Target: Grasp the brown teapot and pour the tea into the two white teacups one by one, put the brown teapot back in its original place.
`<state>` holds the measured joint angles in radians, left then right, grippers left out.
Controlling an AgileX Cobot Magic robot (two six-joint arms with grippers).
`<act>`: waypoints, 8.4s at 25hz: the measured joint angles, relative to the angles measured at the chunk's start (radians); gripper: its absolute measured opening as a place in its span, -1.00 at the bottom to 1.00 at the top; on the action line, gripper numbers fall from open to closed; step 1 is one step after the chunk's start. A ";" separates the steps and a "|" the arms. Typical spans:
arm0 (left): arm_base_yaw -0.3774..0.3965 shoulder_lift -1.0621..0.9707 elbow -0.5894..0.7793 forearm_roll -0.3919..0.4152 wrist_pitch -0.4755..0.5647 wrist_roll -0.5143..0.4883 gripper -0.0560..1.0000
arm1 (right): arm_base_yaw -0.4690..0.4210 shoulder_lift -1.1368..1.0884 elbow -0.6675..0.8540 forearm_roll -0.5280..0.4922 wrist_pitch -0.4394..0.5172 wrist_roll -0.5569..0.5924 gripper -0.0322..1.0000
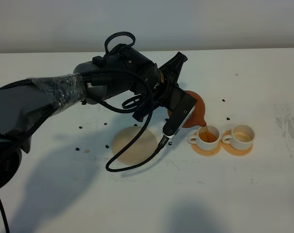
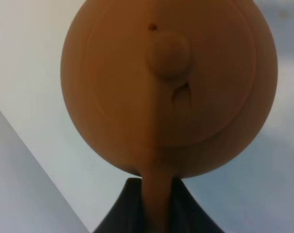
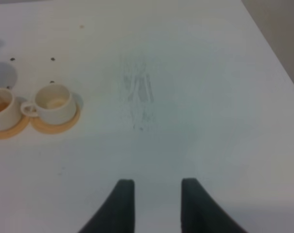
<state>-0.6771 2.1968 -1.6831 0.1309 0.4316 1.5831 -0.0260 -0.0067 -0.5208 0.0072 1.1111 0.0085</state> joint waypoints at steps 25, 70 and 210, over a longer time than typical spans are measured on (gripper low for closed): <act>0.000 0.000 0.000 0.021 -0.041 0.053 -0.74 | 0.000 0.000 0.000 0.000 0.000 0.000 -0.50; 0.000 0.000 0.000 0.021 -0.078 0.112 -0.74 | 0.000 0.000 0.000 0.000 0.000 0.000 -0.50; 0.067 0.017 -0.097 -0.260 0.204 -0.793 -0.74 | 0.000 0.000 0.000 0.000 0.000 0.000 -0.50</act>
<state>-0.6104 2.2138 -1.7799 -0.1289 0.6357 0.7905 -0.0260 -0.0067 -0.5208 0.0072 1.1111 0.0085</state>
